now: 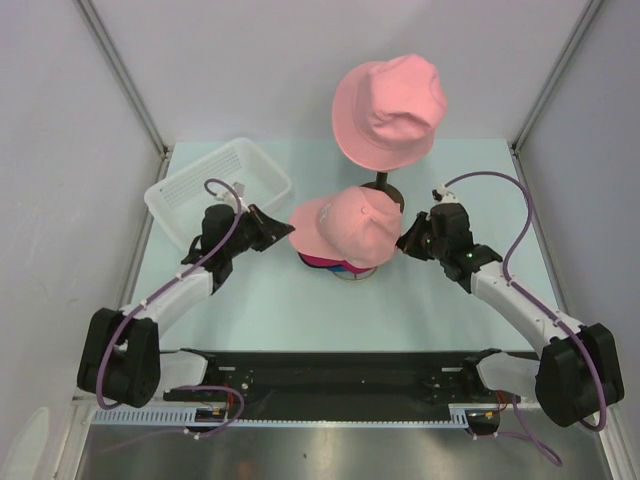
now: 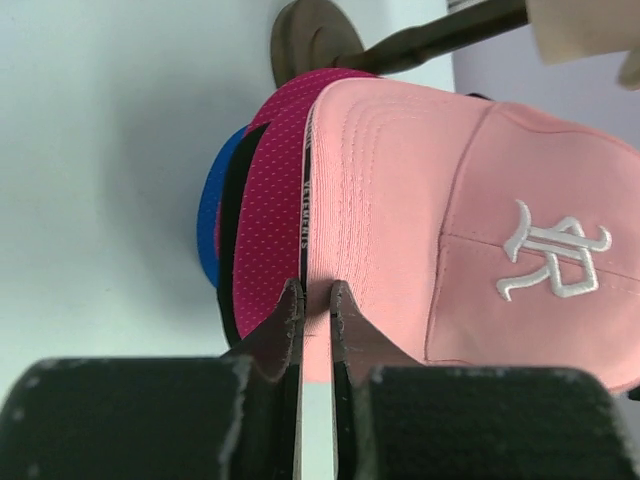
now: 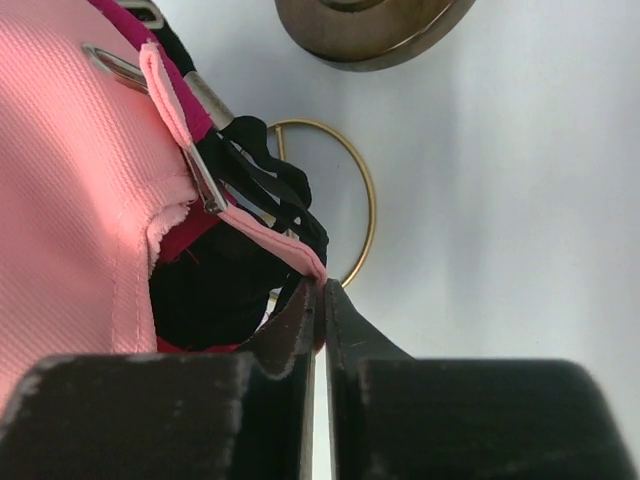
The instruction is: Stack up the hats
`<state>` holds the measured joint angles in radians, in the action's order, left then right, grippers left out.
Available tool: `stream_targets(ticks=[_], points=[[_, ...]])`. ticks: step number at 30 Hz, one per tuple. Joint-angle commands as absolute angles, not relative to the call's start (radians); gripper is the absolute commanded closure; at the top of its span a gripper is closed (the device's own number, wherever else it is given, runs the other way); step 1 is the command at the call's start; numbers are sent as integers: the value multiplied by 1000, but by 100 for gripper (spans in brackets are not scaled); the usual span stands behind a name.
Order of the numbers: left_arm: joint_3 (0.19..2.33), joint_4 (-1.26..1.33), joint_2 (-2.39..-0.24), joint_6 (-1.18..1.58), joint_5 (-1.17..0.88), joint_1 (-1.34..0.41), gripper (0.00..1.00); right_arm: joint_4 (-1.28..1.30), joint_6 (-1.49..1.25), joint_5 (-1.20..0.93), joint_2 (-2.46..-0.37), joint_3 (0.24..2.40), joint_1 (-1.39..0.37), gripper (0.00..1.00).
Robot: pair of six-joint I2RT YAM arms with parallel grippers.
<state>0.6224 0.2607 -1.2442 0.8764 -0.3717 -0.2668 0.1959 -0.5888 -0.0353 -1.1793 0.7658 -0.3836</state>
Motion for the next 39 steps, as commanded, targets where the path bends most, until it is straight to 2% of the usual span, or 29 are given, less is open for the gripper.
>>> stream_targets(ticks=[1,4,7,13,28,29,32,33,35,36,39], points=[[695,84,-1316,720,-370,-256,100,255,-532,-63,-1175,795,-380,77],[704,129,-1315,690,-437,-256,100,262,-505,-68,-1102,793,-376,54],[733,137,-1315,649,-480,-256,100,293,-474,-66,-1037,796,-351,48],[816,57,-1359,555,-549,-256,100,272,-442,-201,-963,836,-240,47],[957,-58,-1463,477,-548,-252,100,-61,-482,-374,-1226,881,-199,49],[959,-60,-1463,474,-551,-252,100,-70,-482,-382,-1230,877,-201,50],[965,-67,-1470,471,-552,-252,100,-89,-477,-387,-1238,871,-199,63],[968,-72,-1470,469,-554,-252,100,-94,-476,-385,-1238,871,-199,73],[973,-74,-1471,465,-557,-250,100,-106,-477,-377,-1247,873,-199,82],[977,-78,-1474,462,-557,-250,100,-104,-474,-368,-1256,882,-199,91],[988,-80,-1479,462,-558,-249,100,-103,-463,-360,-1302,905,-199,98]])
